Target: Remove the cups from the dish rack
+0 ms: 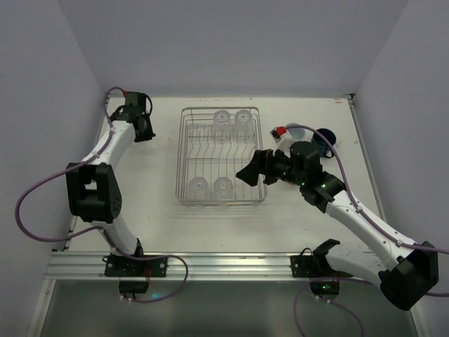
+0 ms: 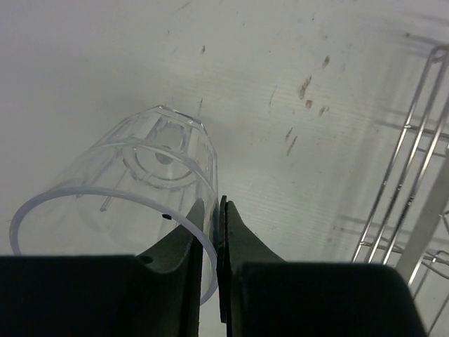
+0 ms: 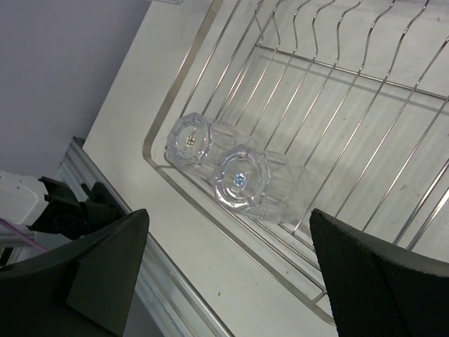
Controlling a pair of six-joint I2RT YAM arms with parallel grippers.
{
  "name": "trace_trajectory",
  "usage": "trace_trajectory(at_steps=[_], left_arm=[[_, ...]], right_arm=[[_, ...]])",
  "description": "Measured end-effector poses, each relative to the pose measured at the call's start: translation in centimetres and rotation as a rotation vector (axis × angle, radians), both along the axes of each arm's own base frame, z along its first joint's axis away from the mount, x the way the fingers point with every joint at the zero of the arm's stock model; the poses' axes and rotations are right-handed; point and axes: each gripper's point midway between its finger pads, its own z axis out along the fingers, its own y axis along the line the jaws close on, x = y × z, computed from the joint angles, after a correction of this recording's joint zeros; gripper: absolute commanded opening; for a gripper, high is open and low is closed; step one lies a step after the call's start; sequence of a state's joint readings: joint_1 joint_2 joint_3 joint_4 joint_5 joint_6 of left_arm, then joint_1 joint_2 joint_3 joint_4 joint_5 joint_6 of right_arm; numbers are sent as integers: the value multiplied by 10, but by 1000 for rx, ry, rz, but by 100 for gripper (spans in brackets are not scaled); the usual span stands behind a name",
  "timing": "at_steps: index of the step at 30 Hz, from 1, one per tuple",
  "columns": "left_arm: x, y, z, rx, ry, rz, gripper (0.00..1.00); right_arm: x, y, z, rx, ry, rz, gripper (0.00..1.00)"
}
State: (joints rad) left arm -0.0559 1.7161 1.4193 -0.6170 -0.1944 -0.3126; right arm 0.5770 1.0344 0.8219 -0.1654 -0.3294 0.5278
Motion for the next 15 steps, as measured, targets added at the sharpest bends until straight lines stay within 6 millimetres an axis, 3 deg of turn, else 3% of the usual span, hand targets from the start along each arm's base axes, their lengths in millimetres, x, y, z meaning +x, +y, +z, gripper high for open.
trace_trajectory(at_steps=[4,7,10,11,15], left_arm=[[2,5,-36,-20,103,-7,0],[-3,8,-51,-38,152,-7,0],[-4,8,-54,-58,164,-11,14],[-4,7,-54,-64,164,-15,23],[-6,8,-58,-75,167,-22,31]], right_arm=[[-1,2,-7,-26,0,15,99],[2,2,-14,-53,4,10,99],[3,2,-26,-88,23,11,99],[3,2,-31,-105,33,11,99],[-2,8,-48,-161,71,41,99]])
